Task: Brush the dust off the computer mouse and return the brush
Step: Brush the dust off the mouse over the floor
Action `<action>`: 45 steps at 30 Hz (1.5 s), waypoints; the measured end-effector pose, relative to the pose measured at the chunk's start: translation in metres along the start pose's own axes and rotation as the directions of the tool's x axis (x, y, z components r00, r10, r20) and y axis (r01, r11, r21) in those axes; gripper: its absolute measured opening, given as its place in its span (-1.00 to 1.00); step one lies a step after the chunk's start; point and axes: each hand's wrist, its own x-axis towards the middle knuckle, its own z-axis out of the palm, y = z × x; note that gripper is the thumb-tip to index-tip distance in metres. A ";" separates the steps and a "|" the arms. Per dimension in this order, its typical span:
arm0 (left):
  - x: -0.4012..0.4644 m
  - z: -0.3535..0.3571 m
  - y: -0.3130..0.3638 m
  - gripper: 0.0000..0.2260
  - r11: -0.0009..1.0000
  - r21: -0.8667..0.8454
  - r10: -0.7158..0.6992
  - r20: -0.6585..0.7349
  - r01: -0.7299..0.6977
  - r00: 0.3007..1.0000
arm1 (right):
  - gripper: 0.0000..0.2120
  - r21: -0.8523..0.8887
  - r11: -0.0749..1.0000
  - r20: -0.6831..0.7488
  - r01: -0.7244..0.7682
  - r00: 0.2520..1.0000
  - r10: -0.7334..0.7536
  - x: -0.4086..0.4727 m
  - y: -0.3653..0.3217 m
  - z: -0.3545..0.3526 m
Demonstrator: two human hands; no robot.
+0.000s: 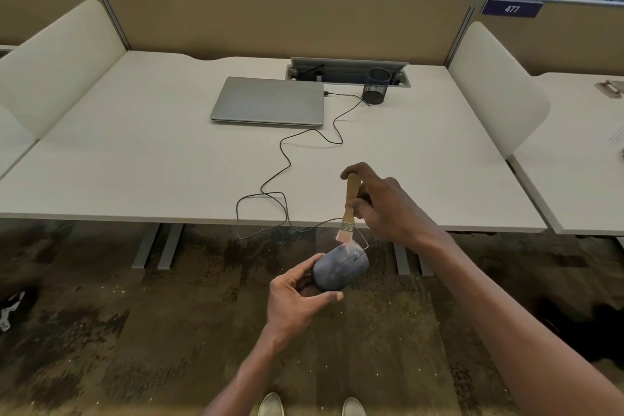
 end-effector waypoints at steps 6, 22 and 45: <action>-0.005 -0.003 -0.004 -0.32 1.000 0.007 -0.022 0.002 0.022 1.000 | -0.61 0.075 0.997 -0.035 -0.023 0.999 0.025 -0.010 0.007 0.000; -0.007 0.000 -0.015 -0.29 0.995 0.021 -0.102 0.004 0.102 0.995 | -0.61 0.118 0.984 -0.112 -0.134 0.983 0.147 -0.030 0.033 0.021; -0.009 -0.002 -0.017 -0.26 0.988 0.077 -0.136 0.050 0.132 0.989 | -0.65 0.205 0.946 -0.130 -0.252 0.951 0.282 -0.049 0.058 0.033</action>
